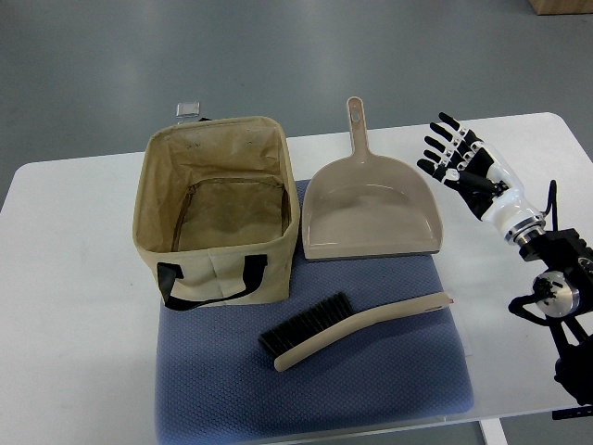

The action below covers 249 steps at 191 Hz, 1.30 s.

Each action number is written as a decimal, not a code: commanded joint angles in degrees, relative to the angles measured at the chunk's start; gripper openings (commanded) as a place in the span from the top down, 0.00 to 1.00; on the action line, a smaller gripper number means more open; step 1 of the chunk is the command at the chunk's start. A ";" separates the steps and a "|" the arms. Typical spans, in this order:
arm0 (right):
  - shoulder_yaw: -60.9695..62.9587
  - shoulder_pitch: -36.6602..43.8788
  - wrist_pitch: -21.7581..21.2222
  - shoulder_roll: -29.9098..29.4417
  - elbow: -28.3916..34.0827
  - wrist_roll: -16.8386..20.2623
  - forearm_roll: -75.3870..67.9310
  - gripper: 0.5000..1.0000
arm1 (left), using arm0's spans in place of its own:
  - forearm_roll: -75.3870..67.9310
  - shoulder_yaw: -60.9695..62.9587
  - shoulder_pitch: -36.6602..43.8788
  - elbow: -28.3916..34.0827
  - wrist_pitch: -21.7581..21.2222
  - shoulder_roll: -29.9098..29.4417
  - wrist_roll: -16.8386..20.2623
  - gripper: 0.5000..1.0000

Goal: Put pink broom in yellow bag with right hand

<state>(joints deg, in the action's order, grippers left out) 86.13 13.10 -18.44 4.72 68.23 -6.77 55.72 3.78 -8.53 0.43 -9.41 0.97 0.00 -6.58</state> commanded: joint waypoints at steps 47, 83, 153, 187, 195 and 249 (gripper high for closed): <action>0.09 -0.44 -0.02 0.20 0.50 -0.70 0.00 0.14 | -0.01 0.00 0.01 0.00 0.00 0.00 -0.01 0.00; 0.00 -0.44 -1.07 0.29 0.67 -0.88 0.00 0.14 | -0.01 0.00 0.01 0.00 0.00 0.00 -0.01 0.00; 0.00 0.35 -1.60 0.55 0.67 -0.88 0.00 0.14 | -0.01 0.00 0.01 0.00 0.00 0.00 -0.01 0.00; -0.17 0.53 -1.69 0.64 0.76 -0.79 0.00 0.14 | -0.01 0.00 0.01 0.00 0.00 0.00 -0.01 0.00; -0.17 0.53 -1.69 0.64 0.76 -0.79 0.00 0.14 | -0.01 0.00 0.01 0.00 0.00 0.00 -0.01 0.00; -0.44 0.70 -2.48 0.82 0.94 -0.70 0.35 0.14 | -0.01 0.00 0.01 0.00 0.00 0.00 -0.10 0.00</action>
<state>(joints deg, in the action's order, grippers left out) 85.74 13.75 -20.38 5.44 69.03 -7.54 55.82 3.78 -8.53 0.44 -9.40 0.97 0.00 -6.60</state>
